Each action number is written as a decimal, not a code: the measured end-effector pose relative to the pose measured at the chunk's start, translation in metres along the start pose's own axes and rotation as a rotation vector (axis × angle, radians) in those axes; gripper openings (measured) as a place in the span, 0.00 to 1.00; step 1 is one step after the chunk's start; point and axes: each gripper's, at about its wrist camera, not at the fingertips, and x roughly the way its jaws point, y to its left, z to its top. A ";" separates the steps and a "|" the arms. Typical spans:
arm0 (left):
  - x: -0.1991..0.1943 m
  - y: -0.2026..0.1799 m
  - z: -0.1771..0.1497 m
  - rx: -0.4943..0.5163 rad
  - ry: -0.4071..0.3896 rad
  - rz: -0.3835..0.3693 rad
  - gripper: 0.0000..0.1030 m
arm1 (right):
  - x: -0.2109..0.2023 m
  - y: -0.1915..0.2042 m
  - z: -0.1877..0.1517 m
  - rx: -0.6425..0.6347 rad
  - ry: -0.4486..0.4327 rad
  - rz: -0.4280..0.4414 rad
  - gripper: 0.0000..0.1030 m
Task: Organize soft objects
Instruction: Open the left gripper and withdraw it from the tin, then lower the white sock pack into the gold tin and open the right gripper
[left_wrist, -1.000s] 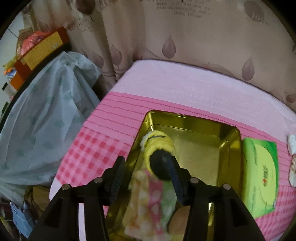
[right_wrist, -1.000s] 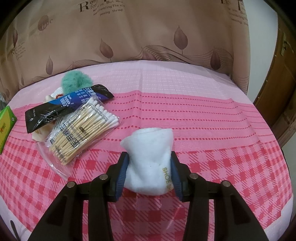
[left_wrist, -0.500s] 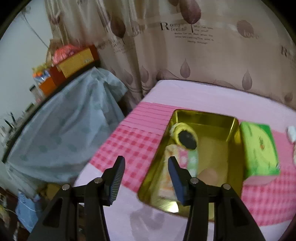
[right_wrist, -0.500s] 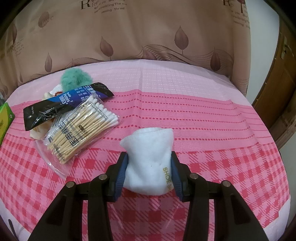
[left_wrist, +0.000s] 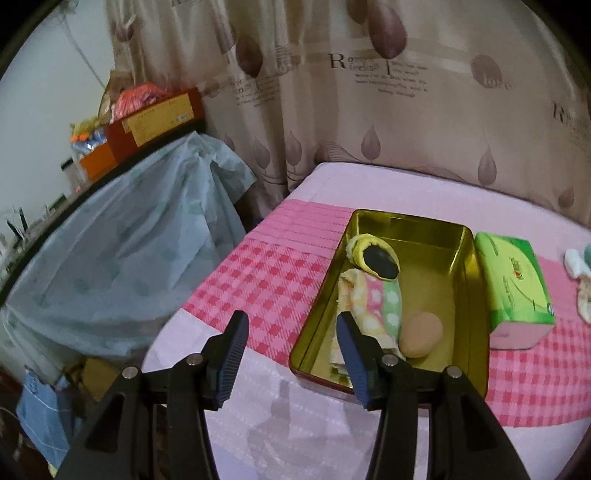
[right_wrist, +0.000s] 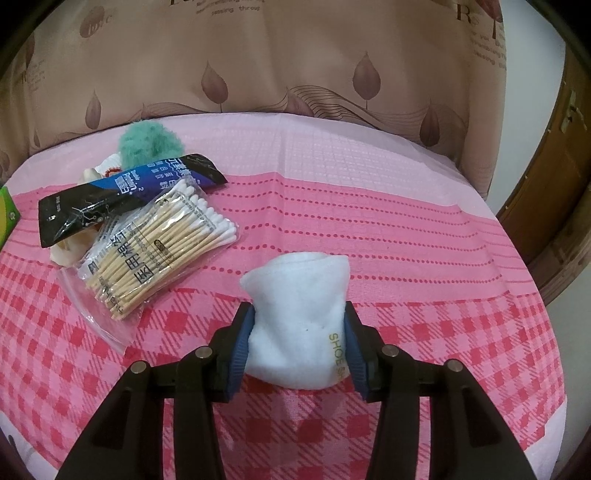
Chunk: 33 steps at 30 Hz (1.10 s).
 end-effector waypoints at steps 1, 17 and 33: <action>0.002 0.002 0.000 -0.013 0.011 -0.005 0.50 | -0.001 0.001 0.000 -0.004 0.000 -0.005 0.44; 0.014 0.016 -0.001 -0.077 0.047 -0.005 0.50 | -0.018 0.013 0.002 -0.012 -0.029 -0.042 0.30; 0.016 0.021 -0.003 -0.109 0.060 -0.005 0.50 | -0.101 0.119 0.037 -0.152 -0.167 0.219 0.30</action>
